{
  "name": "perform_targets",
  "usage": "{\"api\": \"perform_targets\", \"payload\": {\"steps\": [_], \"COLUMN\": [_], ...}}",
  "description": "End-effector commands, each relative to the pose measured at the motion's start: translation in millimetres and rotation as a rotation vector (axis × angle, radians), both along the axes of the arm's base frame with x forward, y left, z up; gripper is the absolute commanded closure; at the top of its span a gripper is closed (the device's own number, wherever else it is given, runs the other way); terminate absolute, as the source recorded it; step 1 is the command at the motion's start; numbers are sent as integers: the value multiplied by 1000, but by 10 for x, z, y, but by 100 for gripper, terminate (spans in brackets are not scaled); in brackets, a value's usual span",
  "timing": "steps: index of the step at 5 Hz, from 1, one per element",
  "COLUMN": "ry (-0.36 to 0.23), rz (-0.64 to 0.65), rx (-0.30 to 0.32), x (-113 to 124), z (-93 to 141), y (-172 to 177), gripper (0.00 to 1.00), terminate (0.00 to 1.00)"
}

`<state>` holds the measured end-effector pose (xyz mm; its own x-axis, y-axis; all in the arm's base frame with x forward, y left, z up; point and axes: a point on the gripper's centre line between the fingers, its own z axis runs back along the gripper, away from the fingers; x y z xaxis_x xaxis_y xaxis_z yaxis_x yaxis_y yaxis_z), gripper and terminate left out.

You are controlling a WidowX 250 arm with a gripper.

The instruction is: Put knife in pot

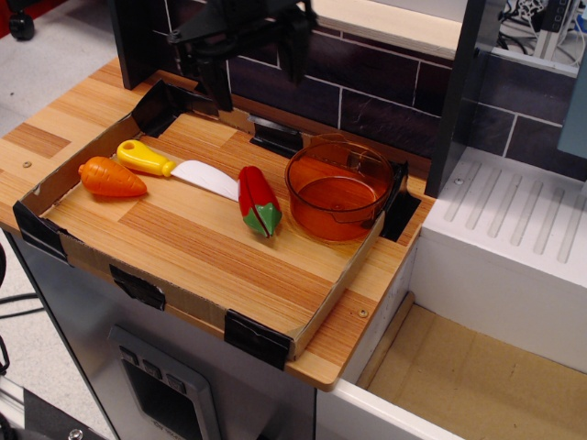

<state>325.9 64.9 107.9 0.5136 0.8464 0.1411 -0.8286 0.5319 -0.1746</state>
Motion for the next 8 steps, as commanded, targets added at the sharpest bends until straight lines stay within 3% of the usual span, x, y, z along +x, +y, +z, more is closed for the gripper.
{"api": "perform_targets", "payload": {"steps": [1,3,4,8], "ry": [-94,-33,7,40], "rz": [333,394,463,562], "rx": [7,76,73,72], "x": [64,19,-58,-53], "z": [-45,-288,-399,-584], "y": [315,577,757,957], "gripper": [0,0,0,0], "terminate": [0,0,0,0]}}
